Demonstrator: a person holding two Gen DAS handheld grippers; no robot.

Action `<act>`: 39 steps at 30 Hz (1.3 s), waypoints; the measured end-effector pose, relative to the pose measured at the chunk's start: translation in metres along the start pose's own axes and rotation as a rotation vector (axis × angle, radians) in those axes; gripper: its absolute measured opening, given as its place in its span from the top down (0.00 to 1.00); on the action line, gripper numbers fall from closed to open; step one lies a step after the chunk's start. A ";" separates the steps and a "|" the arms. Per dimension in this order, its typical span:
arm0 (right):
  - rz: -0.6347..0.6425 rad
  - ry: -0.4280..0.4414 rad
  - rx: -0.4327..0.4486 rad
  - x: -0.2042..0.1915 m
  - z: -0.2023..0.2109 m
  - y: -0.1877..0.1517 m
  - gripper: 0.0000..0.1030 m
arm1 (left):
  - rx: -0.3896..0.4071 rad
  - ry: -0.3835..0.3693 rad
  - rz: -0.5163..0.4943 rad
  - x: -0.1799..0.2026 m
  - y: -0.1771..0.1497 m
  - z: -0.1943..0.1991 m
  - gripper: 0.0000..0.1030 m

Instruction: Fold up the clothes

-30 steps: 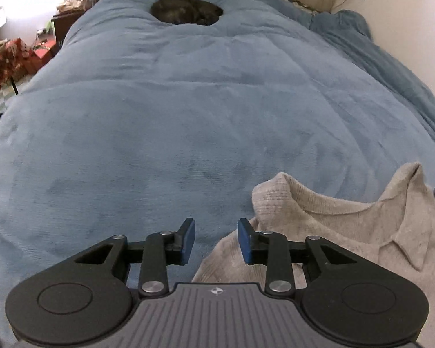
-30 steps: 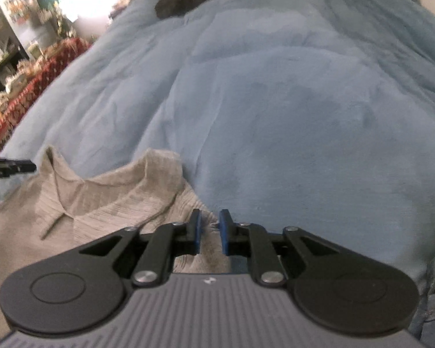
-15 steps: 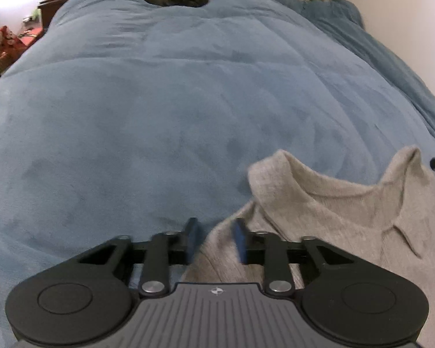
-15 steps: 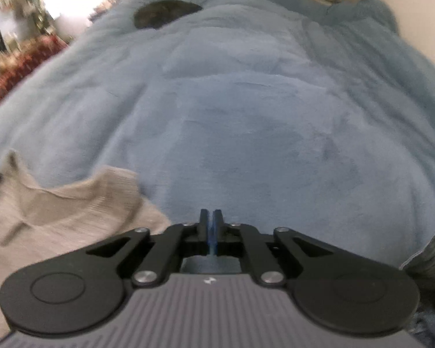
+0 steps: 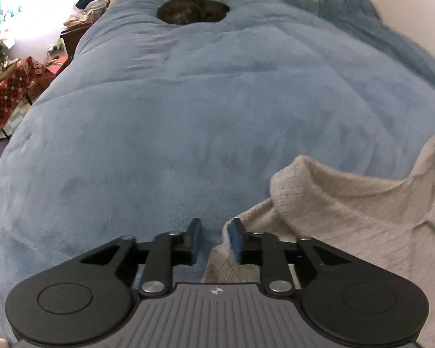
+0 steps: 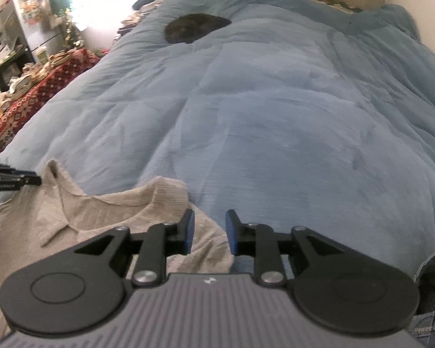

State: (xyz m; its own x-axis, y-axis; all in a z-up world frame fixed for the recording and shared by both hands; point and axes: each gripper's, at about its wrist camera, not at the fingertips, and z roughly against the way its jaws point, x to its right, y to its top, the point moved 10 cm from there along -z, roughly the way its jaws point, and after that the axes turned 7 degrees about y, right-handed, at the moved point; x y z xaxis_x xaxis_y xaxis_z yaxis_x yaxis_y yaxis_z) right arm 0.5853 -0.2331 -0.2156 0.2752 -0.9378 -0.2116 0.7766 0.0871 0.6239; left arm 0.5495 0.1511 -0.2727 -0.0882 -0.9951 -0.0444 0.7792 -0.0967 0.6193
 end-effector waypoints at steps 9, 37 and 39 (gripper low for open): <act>0.096 0.040 -0.075 -0.021 -0.041 0.009 0.71 | 0.065 -0.125 -0.033 0.028 0.028 0.011 0.51; 0.025 0.045 0.023 0.001 -0.021 0.026 0.67 | 0.067 -0.065 0.031 0.031 0.040 -0.001 0.57; 0.005 0.040 0.040 0.009 0.002 0.026 0.67 | 0.079 -0.070 0.068 0.021 0.040 0.016 0.54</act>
State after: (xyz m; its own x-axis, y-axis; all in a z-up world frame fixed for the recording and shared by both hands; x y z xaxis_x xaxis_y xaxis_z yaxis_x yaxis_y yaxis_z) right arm 0.6069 -0.2396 -0.2000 0.3024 -0.9231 -0.2375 0.7517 0.0777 0.6549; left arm 0.5692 0.1266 -0.2363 -0.0825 -0.9952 0.0530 0.7339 -0.0246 0.6788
